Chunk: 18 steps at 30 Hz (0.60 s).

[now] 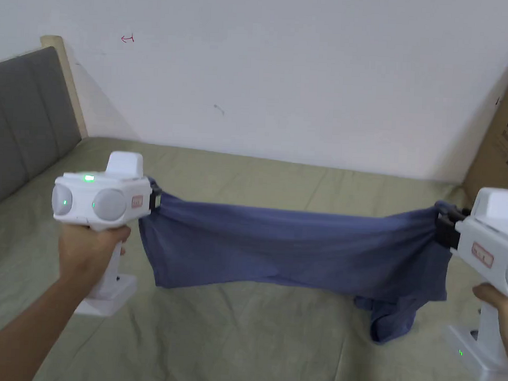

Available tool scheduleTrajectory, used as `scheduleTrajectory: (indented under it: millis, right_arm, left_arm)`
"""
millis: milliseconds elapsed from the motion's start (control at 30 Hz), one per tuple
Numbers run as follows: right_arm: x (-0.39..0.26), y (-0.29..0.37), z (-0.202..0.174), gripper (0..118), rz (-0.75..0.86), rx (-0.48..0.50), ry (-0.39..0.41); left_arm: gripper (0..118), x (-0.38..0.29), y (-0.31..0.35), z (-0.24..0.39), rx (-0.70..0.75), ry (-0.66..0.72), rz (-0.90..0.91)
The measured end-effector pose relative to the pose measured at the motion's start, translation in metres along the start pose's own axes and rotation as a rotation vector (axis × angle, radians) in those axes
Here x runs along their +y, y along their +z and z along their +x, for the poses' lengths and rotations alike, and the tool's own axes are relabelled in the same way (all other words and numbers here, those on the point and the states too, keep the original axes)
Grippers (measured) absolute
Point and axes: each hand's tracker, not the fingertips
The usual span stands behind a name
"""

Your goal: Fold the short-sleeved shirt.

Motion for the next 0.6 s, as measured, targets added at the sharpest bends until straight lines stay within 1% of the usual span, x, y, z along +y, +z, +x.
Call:
scheduleTrajectory:
  millis: [133, 267, 433, 533, 567, 600]
  right_arm:
    - [-0.051, 0.020, 0.002, 6, -0.061, 0.041, -0.035]
    - [-0.092, 0.051, 0.000, 6, -0.105, 0.065, -0.037]
    - [-0.140, 0.108, -0.008, 6, -0.179, 0.081, -0.065]
    - [-0.171, 0.138, -0.007, 6, -0.218, 0.091, -0.119]
    - [-0.180, 0.148, -0.006, 6, -0.234, 0.097, -0.136]
    - [-0.187, 0.162, -0.009, 6, -0.245, 0.103, -0.130]
  left_arm:
    - [0, -0.053, 0.023, -0.005, -0.006, 0.005, -0.068]
    - [0, -0.100, 0.052, -0.009, -0.020, 0.008, -0.111]
    - [0, -0.150, 0.100, -0.019, -0.022, 0.010, -0.179]
    - [0, -0.181, 0.126, -0.025, -0.025, 0.030, -0.218]
    - [0, -0.194, 0.125, -0.033, -0.020, 0.028, -0.227]
    - [0, -0.205, 0.131, -0.037, -0.017, 0.030, -0.230]
